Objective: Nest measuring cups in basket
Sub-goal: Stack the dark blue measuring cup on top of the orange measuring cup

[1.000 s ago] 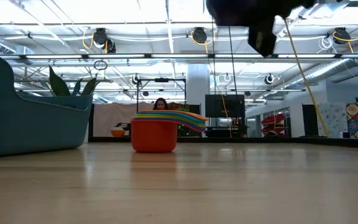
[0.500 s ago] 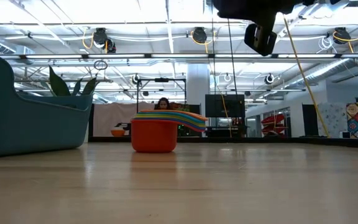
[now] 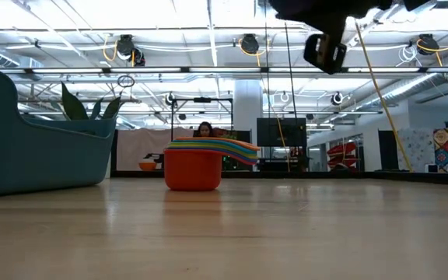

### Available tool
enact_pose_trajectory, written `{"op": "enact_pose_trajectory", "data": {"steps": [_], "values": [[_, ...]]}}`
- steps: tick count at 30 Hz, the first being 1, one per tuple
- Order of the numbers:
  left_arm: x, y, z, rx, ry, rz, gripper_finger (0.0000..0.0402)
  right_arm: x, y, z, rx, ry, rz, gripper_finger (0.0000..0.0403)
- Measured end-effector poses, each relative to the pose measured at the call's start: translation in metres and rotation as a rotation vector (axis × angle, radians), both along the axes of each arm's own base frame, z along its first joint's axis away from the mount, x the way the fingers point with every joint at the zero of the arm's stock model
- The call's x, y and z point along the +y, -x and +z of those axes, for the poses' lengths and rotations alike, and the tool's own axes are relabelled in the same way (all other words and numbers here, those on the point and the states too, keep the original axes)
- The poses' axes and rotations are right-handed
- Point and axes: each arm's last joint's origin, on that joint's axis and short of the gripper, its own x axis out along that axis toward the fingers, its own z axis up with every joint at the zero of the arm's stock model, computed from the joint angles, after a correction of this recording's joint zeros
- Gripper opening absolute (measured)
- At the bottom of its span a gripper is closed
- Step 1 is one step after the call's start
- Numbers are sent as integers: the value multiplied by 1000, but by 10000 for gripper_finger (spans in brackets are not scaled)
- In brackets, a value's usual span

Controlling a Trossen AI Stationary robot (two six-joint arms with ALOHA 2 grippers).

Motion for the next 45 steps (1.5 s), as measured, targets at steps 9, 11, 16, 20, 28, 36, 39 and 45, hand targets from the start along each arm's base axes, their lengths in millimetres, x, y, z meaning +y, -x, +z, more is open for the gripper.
{"op": "enact_pose_trajectory", "data": {"steps": [9, 11, 16, 20, 28, 36, 39, 45], "values": [[0, -9, -17, 53, -66, -12, 106, 1, -9, -11, 19, -39, 32, 0], [1, -11, -19, 58, -74, -10, 106, 2, -9, -10, 11, -42, 34, 0], [3, -16, -24, 55, -103, -27, 106, 3, -11, -6, -25, -63, 58, 0], [3, -20, -31, 70, -129, -27, 106, 3, -11, -6, -26, -65, 58, 0], [3, -21, -29, 36, -189, -33, 144, 4, -10, -6, -25, -73, 79, 0], [3, -23, -27, 6, -193, -43, 190, 4, -10, -6, -21, -74, 80, 0], [2, -24, -26, -16, -185, -62, 188, 4, -10, -6, -20, -74, 81, 0], [2, -29, -31, -12, -186, -70, 161, 4, -10, -6, -23, -75, 82, 0]]}}
